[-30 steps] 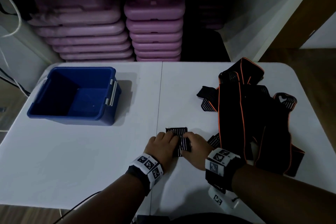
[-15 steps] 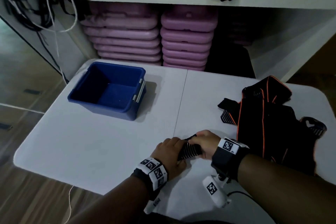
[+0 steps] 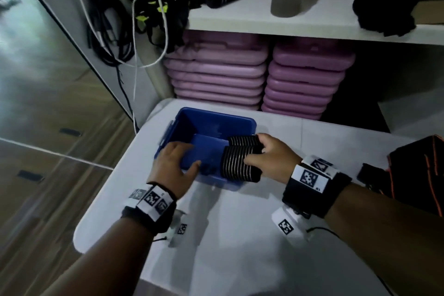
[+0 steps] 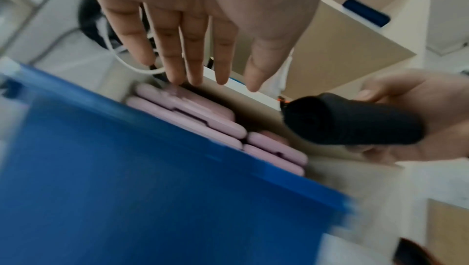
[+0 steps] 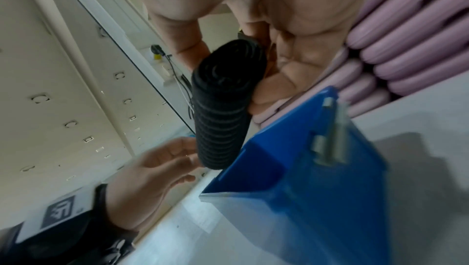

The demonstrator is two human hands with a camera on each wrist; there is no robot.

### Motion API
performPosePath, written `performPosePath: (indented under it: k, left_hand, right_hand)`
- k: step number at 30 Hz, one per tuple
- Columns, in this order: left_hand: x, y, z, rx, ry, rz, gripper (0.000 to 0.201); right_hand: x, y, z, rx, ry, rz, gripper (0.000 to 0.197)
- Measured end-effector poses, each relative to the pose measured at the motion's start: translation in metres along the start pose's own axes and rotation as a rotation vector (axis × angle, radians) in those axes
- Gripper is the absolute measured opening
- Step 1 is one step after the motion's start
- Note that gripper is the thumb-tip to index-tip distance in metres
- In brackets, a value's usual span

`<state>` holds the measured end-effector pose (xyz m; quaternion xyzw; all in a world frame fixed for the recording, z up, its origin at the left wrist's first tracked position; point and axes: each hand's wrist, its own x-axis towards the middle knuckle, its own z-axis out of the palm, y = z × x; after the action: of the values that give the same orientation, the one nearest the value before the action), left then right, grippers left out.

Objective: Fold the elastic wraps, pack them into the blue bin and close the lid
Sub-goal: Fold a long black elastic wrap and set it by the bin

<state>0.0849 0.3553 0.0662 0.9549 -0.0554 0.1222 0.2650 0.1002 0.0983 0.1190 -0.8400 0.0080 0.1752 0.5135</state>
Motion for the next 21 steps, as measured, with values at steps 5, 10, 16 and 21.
performPosePath:
  k: [5,10,16,21]
  left_hand:
    - [0.029,-0.064,-0.020,0.251,-0.257,-0.113,0.096]
    - [0.037,-0.103,-0.017,0.262,-0.422,-0.034,0.120]
    - [0.045,-0.113,-0.008,0.175,-0.402,0.003,0.115]
    - [0.073,-0.117,-0.001,0.193,-0.393,-0.012,0.113]
  right_hand:
    - [0.025,-0.032,0.046,-0.137,-0.047,-0.009,0.030]
    - [0.031,-0.042,0.099,-0.220,-0.234,-0.027,0.032]
    - [0.038,-0.033,0.148,-0.322,-0.277,-0.048,0.045]
    - [0.054,-0.029,0.158,-0.368,-0.213,-0.045,0.044]
